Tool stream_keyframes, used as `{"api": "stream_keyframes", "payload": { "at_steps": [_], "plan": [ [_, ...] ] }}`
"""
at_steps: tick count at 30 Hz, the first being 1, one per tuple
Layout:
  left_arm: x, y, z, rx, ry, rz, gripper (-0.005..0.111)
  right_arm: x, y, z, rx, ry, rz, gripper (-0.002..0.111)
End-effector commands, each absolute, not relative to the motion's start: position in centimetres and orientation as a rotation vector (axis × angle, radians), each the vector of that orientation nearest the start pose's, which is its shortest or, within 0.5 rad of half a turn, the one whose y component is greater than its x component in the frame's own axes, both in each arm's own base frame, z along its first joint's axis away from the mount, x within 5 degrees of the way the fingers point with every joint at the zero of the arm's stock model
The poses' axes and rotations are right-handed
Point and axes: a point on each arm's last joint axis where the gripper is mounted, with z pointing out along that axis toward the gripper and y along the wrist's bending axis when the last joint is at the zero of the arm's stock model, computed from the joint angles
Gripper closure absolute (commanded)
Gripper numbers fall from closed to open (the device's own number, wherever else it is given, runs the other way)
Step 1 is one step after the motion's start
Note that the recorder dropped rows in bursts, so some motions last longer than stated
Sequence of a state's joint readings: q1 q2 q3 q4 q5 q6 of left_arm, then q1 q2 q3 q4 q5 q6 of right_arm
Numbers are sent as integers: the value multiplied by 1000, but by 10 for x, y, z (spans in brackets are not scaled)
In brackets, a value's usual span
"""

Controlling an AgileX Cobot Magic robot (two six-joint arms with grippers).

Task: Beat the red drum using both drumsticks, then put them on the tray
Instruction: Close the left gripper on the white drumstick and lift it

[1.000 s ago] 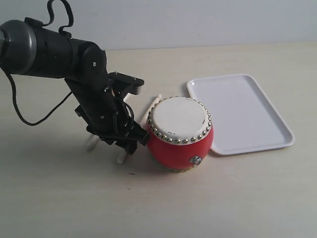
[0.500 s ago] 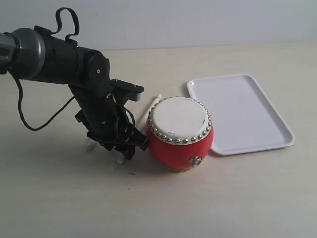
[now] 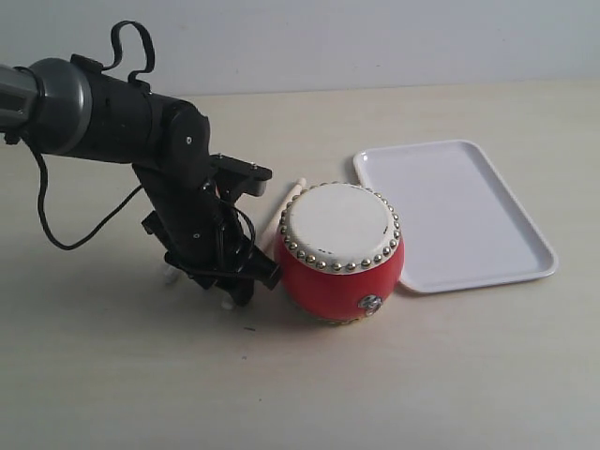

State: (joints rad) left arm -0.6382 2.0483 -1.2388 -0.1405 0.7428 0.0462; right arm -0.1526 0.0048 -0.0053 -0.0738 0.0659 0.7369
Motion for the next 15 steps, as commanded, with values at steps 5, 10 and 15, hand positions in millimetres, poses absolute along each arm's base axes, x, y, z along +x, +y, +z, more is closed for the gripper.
{"api": "stream_keyframes", "payload": {
  "at_steps": [5,10,15],
  "plan": [
    [296,-233,113,890,2953,-187,54,56,-9,208,609,1430,392,108],
    [295,-232,113,889,2967,-183,65,56,-9,208,609,1430,392,108],
    [293,-231,113,869,2993,-177,91,56,-9,208,609,1430,392,108]
  ]
}}
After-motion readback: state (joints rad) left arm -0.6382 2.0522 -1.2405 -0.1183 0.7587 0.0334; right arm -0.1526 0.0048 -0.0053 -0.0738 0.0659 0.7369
